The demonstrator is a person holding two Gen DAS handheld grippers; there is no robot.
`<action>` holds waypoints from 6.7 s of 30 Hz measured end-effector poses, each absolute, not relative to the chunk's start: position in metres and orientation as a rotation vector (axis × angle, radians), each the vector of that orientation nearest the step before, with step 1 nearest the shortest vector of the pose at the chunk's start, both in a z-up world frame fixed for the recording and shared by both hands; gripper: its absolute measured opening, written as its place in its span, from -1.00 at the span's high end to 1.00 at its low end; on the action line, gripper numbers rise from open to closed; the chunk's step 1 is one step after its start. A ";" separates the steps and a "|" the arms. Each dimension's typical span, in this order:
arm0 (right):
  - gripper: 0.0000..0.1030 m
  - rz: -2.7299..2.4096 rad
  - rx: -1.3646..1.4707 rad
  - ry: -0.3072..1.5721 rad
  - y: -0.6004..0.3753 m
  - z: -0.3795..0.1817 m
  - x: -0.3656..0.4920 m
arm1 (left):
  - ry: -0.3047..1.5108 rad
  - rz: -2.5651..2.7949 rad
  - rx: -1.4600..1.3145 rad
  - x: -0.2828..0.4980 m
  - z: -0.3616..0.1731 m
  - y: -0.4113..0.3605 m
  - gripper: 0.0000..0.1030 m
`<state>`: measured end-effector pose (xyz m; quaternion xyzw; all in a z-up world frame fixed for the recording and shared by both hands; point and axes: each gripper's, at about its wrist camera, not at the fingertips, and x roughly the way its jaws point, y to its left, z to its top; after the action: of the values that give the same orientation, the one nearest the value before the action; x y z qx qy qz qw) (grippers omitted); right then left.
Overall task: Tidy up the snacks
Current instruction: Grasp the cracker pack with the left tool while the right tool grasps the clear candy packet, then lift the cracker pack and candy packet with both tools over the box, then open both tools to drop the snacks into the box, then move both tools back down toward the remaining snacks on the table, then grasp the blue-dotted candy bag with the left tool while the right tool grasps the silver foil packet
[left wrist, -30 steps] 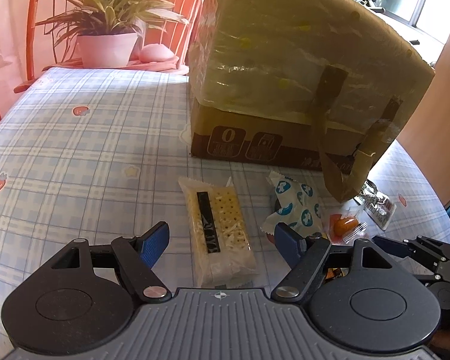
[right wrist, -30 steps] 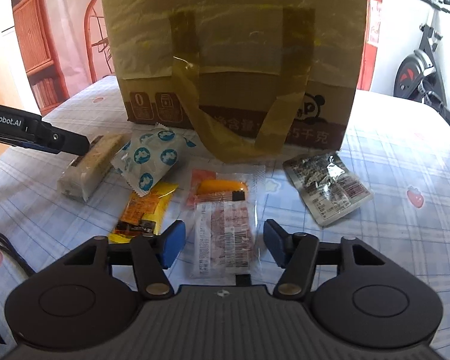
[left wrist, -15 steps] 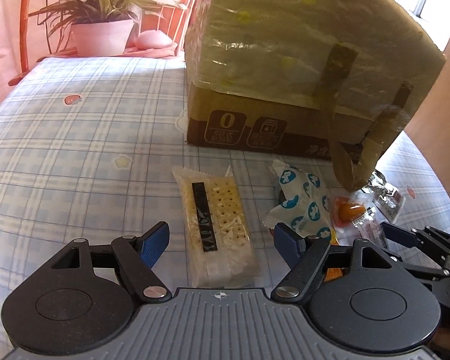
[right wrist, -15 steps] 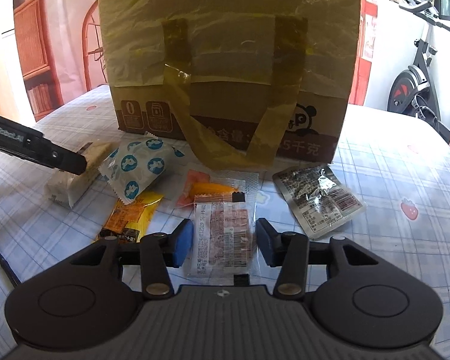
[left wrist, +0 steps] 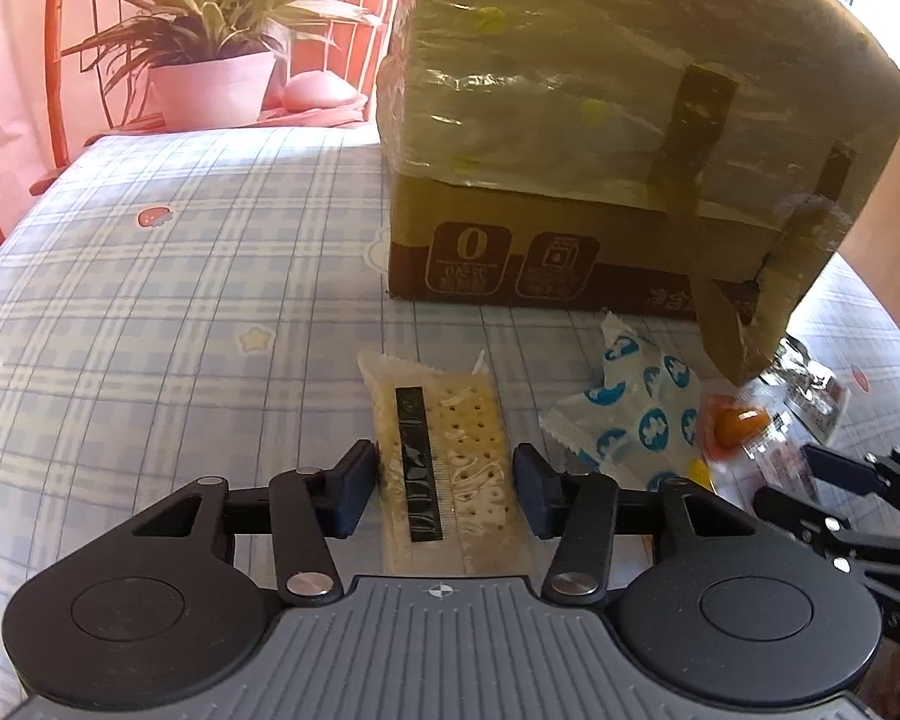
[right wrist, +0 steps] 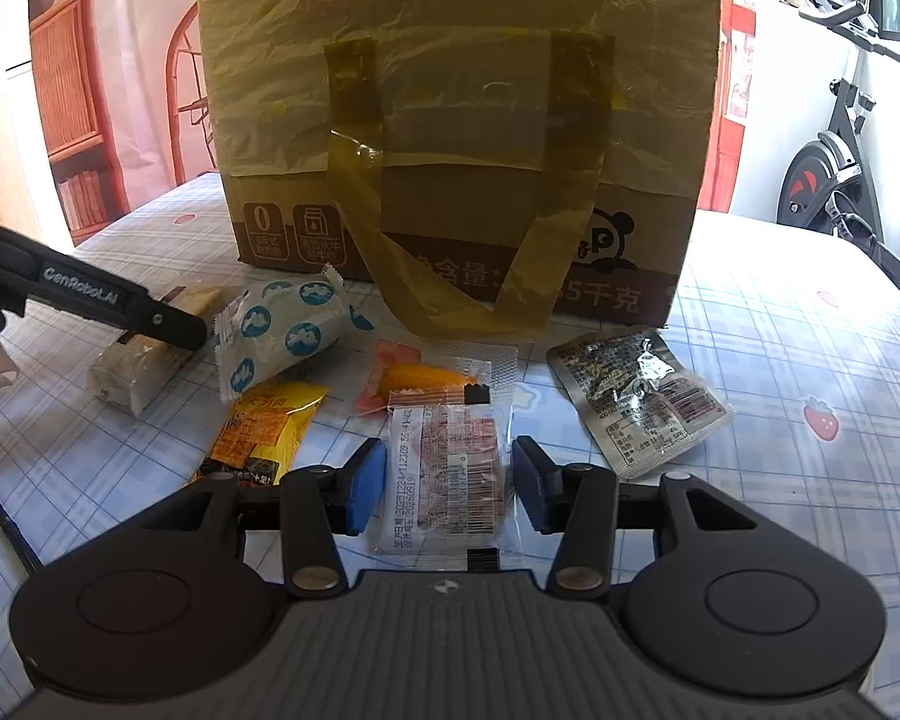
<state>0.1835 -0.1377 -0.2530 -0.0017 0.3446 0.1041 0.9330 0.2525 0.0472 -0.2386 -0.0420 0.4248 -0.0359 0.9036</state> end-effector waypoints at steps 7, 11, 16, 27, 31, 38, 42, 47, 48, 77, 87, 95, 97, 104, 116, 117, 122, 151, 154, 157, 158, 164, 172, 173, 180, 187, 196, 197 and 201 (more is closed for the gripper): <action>0.04 0.215 -0.002 0.702 -0.138 -0.253 0.183 | 0.881 -0.098 -0.074 0.230 -0.239 0.045 -0.02; 0.04 0.215 -0.003 0.702 -0.138 -0.253 0.183 | 0.872 -0.092 -0.056 0.228 -0.240 0.041 -0.02; 0.04 0.215 -0.003 0.702 -0.138 -0.253 0.183 | 0.864 -0.086 -0.042 0.226 -0.241 0.038 -0.02; 0.06 0.224 0.020 0.686 -0.140 -0.250 0.179 | 0.811 -0.131 -0.069 0.218 -0.222 0.038 0.00; 0.06 0.219 0.032 0.675 -0.142 -0.244 0.175 | 0.763 -0.137 -0.070 0.215 -0.207 0.037 0.00; 0.06 0.219 0.037 0.606 -0.145 -0.217 0.172 | 0.718 -0.130 -0.087 0.209 -0.183 0.039 0.00; 0.06 0.217 0.049 0.547 -0.146 -0.194 0.174 | 0.670 -0.133 -0.094 0.204 -0.162 0.039 0.00; 0.06 0.219 0.044 0.471 -0.146 -0.164 0.178 | 0.601 -0.144 -0.132 0.201 -0.130 0.042 0.00; 0.06 0.221 0.044 0.457 -0.146 -0.158 0.179 | 0.582 -0.149 -0.139 0.200 -0.123 0.042 0.00; 0.06 0.196 0.080 0.537 -0.162 -0.039 0.388 | 0.590 -0.196 -0.055 0.390 -0.036 0.006 0.00; 0.01 0.128 0.177 0.585 -0.167 -0.052 0.417 | 0.628 -0.193 -0.026 0.413 -0.049 0.006 -0.06; -0.28 0.133 0.198 0.537 -0.172 -0.048 0.403 | 0.583 -0.217 -0.010 0.398 -0.040 0.007 -0.42; -0.28 0.143 0.185 0.530 -0.171 -0.048 0.396 | 0.581 -0.221 -0.009 0.391 -0.038 0.007 -0.42; -0.28 0.169 0.126 0.497 -0.167 -0.045 0.365 | 0.559 -0.235 -0.025 0.359 -0.034 0.013 -0.42; -0.27 0.198 0.050 0.463 -0.165 -0.055 0.299 | 0.489 -0.213 -0.043 0.281 -0.044 0.023 -0.44; -0.27 0.198 0.056 0.462 -0.167 -0.056 0.294 | 0.493 -0.207 -0.052 0.276 -0.047 0.025 -0.44; -0.27 0.210 0.047 0.461 -0.173 -0.059 0.269 | 0.493 -0.196 -0.081 0.257 -0.056 0.029 -0.44; -0.27 0.258 0.034 0.569 -0.172 -0.131 0.233 | 0.682 -0.205 -0.115 0.235 -0.138 0.029 -0.44; -0.27 0.254 0.039 0.580 -0.174 -0.138 0.233 | 0.696 -0.212 -0.116 0.239 -0.142 0.028 -0.44; -0.27 0.251 0.051 0.586 -0.178 -0.145 0.231 | 0.711 -0.222 -0.125 0.241 -0.148 0.027 -0.44; -0.27 0.251 0.055 0.589 -0.180 -0.148 0.231 | 0.720 -0.227 -0.128 0.241 -0.150 0.026 -0.44; -0.27 0.245 0.055 0.617 -0.188 -0.169 0.226 | 0.762 -0.239 -0.122 0.241 -0.162 0.022 -0.45; -0.27 0.236 0.059 0.655 -0.196 -0.193 0.227 | 0.830 -0.260 -0.132 0.244 -0.181 0.013 -0.46; -0.27 0.235 0.057 0.661 -0.197 -0.196 0.227 | 0.838 -0.264 -0.132 0.245 -0.183 0.012 -0.46; -0.27 0.223 0.028 0.706 -0.201 -0.217 0.229 | 0.878 -0.290 -0.082 0.256 -0.202 -0.001 -0.46; -0.27 0.211 -0.013 0.760 -0.205 -0.236 0.237 | 0.892 -0.322 -0.046 0.269 -0.206 -0.003 -0.48; -0.31 0.178 -0.042 0.779 -0.208 -0.249 0.253 | 0.907 -0.339 -0.021 0.275 -0.211 -0.003 -0.51; -0.34 0.184 -0.047 0.782 -0.207 -0.250 0.254 | 0.907 -0.342 -0.024 0.275 -0.212 -0.003 -0.52; -0.47 0.216 -0.094 0.782 -0.202 -0.254 0.254 | 0.904 -0.348 -0.026 0.276 -0.215 -0.004 -0.55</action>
<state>0.2536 -0.2020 -0.2542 -0.0456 0.3803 0.1050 0.9177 0.2756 -0.0036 -0.2150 -0.0124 0.4347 -0.1673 0.8848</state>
